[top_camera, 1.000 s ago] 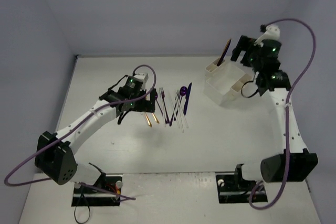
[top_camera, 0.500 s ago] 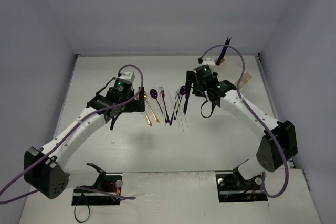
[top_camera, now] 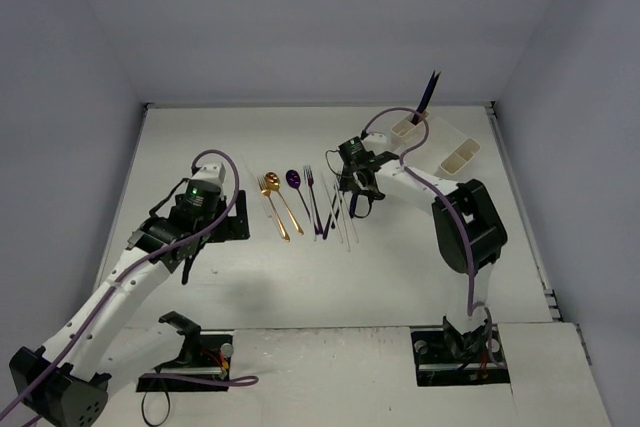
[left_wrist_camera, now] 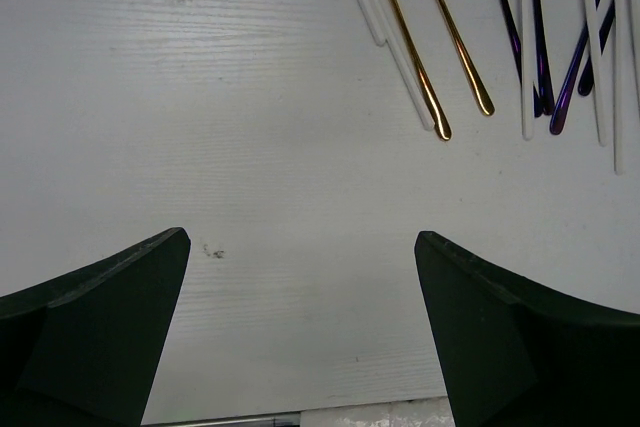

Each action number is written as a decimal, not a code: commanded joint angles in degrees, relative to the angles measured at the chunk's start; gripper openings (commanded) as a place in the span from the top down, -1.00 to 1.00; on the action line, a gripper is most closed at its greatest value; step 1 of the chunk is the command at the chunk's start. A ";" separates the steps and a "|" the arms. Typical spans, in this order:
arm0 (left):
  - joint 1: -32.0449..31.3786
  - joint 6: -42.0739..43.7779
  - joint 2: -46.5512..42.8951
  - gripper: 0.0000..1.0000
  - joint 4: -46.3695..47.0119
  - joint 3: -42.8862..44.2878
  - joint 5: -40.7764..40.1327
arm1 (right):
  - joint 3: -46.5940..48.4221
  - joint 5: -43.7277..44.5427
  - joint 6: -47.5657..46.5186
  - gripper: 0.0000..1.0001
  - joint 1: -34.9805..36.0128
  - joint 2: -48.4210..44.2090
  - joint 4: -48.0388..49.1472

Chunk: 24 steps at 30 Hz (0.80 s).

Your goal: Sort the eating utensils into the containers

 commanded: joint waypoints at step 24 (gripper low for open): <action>1.02 1.96 -4.27 -0.90 -2.06 -2.35 -1.61 | 4.31 2.41 4.26 1.00 -2.61 9.69 1.24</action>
